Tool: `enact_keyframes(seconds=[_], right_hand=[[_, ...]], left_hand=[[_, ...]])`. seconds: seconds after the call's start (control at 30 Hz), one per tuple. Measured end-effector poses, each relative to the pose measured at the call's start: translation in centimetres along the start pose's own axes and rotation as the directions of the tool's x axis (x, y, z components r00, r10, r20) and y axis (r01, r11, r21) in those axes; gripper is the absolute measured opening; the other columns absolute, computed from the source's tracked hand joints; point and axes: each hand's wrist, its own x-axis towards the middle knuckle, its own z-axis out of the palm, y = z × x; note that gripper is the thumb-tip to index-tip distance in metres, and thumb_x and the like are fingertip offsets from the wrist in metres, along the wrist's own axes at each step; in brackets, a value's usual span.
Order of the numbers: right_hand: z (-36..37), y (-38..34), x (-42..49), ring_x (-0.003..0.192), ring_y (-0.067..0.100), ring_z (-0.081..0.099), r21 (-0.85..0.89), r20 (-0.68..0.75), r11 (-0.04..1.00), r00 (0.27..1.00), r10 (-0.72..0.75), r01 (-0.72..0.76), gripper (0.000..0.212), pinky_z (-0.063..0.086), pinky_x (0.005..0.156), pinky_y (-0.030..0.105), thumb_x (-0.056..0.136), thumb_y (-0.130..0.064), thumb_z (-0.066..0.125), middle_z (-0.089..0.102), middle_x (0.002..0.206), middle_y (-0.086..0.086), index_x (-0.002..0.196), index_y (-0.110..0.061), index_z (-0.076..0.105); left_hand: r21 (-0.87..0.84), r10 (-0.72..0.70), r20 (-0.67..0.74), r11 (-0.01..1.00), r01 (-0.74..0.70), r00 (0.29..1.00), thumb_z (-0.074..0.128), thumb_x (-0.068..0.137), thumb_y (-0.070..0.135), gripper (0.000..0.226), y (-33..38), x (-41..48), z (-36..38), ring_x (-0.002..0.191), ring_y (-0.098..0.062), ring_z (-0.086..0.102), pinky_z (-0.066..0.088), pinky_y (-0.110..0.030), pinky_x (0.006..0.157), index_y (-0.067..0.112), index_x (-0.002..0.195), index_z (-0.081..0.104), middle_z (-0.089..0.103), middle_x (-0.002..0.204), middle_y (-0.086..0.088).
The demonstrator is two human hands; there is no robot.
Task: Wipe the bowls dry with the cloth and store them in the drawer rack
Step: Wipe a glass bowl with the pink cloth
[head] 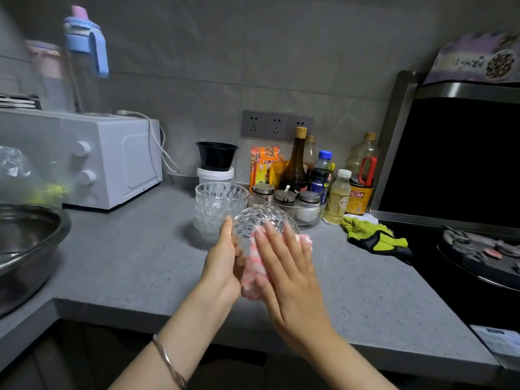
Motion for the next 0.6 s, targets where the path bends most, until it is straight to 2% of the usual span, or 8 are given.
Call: enact_keyframes(seconds=[0.07, 0.13, 0.2, 0.27, 0.4, 0.5, 0.57, 0.6], right_hand=[[-0.6, 0.8, 1.3, 0.147, 0.018, 0.005, -0.005, -0.021, 0.999, 0.999, 0.045, -0.045, 0.054, 0.004, 0.118, 0.041, 0.101, -0.04, 0.021, 0.008, 0.16, -0.003, 0.151, -0.02, 0.016], [-1.1, 1.3, 1.9, 0.147, 0.015, 0.003, 0.032, -0.025, 0.992, 0.992, 0.123, -0.122, 0.056, 0.006, 0.118, 0.041, 0.101, -0.042, 0.018, 0.006, 0.16, -0.004, 0.151, -0.02, 0.015], [-1.1, 0.9, 1.1, 0.147, 0.015, 0.002, 0.064, -0.008, 0.988, 0.99, 0.14, -0.139, 0.057, 0.006, 0.118, 0.04, 0.101, -0.043, 0.017, 0.005, 0.16, -0.003, 0.152, -0.018, 0.014], [-0.8, 0.0, -0.2, 0.147, 0.017, 0.004, 0.075, 0.004, 0.994, 0.997, 0.083, -0.083, 0.058, 0.005, 0.118, 0.039, 0.1, -0.043, 0.022, 0.006, 0.16, -0.001, 0.151, -0.017, 0.016], [-0.8, 0.4, 0.2, 0.147, 0.02, 0.005, -0.04, -0.007, 0.998, 0.999, 0.039, -0.039, 0.058, 0.002, 0.118, 0.041, 0.1, -0.046, 0.021, 0.008, 0.16, 0.0, 0.151, -0.018, 0.019], [-1.2, 1.4, 0.7, 0.147, 0.019, 0.001, -0.036, -0.003, 0.99, 0.991, 0.136, -0.136, 0.059, 0.003, 0.118, 0.042, 0.1, -0.046, 0.018, 0.003, 0.16, -0.001, 0.152, -0.017, 0.015], [-0.8, 0.9, -0.2, 0.147, 0.019, 0.001, 0.02, 0.011, 0.992, 0.992, 0.127, -0.127, 0.062, 0.004, 0.117, 0.043, 0.099, -0.047, 0.021, 0.001, 0.16, -0.001, 0.152, -0.017, 0.013], [-0.6, 0.4, -0.6, 0.147, 0.02, 0.002, 0.044, 0.014, 0.993, 0.994, 0.111, -0.111, 0.063, 0.005, 0.117, 0.043, 0.098, -0.049, 0.022, 0.0, 0.16, -0.001, 0.152, -0.016, 0.013]], left_hand=[[0.043, -0.015, 0.007, 0.999, 0.014, 1.0, 0.055, 0.084, 0.061, 0.052, -0.4, -0.1, 0.1, 0.072, -0.023, 0.068, 0.051, -0.032, 0.059, 0.011, 0.09, 0.066, 0.072, 0.081, -0.007], [0.017, 0.01, 0.026, 1.0, -0.01, 1.0, 0.059, 0.081, 0.062, 0.053, -0.2, -0.6, 0.1, 0.087, -0.022, 0.068, 0.053, -0.036, 0.076, 0.011, 0.093, 0.066, 0.071, 0.097, -0.004], [-0.02, 0.028, 0.011, 0.999, -0.028, 1.0, 0.071, 0.06, 0.072, 0.074, 0.0, -0.6, 0.1, 0.095, -0.022, 0.062, 0.049, -0.042, 0.089, 0.011, 0.101, 0.068, 0.065, 0.105, 0.0], [-0.044, 0.005, -0.013, 0.999, -0.006, 1.0, 0.074, 0.043, 0.079, 0.092, -0.2, -0.5, 0.0, 0.1, -0.023, 0.06, 0.047, -0.045, 0.092, 0.014, 0.108, 0.069, 0.064, 0.108, -0.001], [0.0, -0.059, -0.002, 0.998, 0.059, 0.998, 0.058, 0.075, 0.071, 0.069, -0.5, -0.8, 0.2, 0.096, -0.028, 0.067, 0.055, -0.044, 0.078, 0.011, 0.109, 0.066, 0.07, 0.107, -0.009], [-0.019, 0.008, -0.004, 1.0, -0.008, 1.0, 0.066, 0.063, 0.073, 0.082, -0.5, -0.7, 0.2, 0.095, -0.021, 0.057, 0.045, -0.048, 0.098, 0.01, 0.116, 0.065, 0.061, 0.107, 0.001], [-0.008, 0.015, -0.021, 1.0, -0.016, 1.0, 0.071, 0.048, 0.078, 0.093, -0.7, -0.2, -0.1, 0.092, -0.024, 0.055, 0.041, -0.052, 0.1, 0.012, 0.112, 0.066, 0.059, 0.104, 0.0], [0.015, 0.004, -0.024, 1.0, -0.003, 1.0, 0.069, 0.051, 0.079, 0.088, -0.6, -0.5, 0.1, 0.093, -0.023, 0.058, 0.044, -0.053, 0.098, 0.013, 0.11, 0.066, 0.061, 0.104, -0.001]])
